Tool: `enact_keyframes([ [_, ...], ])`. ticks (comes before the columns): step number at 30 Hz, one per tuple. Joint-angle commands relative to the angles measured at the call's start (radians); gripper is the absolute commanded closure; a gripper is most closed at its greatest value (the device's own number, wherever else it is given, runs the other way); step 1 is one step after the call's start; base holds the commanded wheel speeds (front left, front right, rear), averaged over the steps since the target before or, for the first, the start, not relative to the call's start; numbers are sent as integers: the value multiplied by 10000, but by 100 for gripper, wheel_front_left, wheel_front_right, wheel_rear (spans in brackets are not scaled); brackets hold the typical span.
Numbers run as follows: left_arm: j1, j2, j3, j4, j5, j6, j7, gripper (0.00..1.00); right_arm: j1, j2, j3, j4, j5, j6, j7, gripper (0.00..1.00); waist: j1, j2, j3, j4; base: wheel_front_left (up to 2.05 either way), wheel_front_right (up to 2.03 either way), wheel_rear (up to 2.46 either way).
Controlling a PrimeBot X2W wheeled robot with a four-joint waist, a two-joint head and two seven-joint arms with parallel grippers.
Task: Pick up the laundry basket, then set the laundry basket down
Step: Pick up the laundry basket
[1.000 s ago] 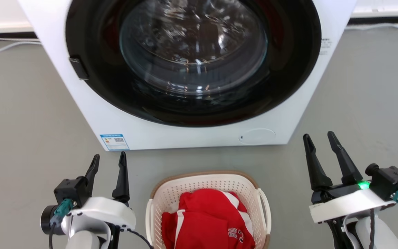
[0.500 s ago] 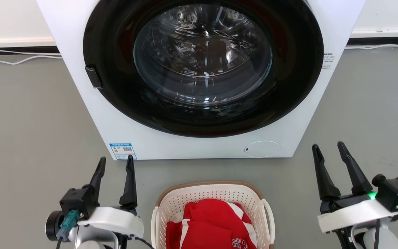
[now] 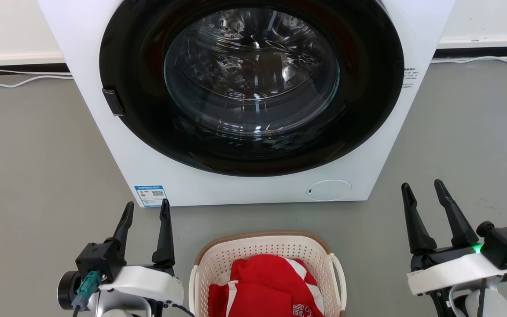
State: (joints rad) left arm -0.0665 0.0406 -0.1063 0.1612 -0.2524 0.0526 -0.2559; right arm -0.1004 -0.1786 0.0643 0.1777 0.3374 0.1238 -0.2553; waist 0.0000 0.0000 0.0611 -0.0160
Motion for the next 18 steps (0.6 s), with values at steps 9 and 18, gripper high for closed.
enact_keyframes([
  [9,-38,97,240,-333,45,130,-59,0,-99,-74,177,-175,-20,69,-65,0,1,0,31,-37,0,0,0],
  [18,-103,97,243,-243,-11,176,-59,0,-161,-95,213,-152,34,69,-65,0,1,0,126,-56,0,0,0],
])
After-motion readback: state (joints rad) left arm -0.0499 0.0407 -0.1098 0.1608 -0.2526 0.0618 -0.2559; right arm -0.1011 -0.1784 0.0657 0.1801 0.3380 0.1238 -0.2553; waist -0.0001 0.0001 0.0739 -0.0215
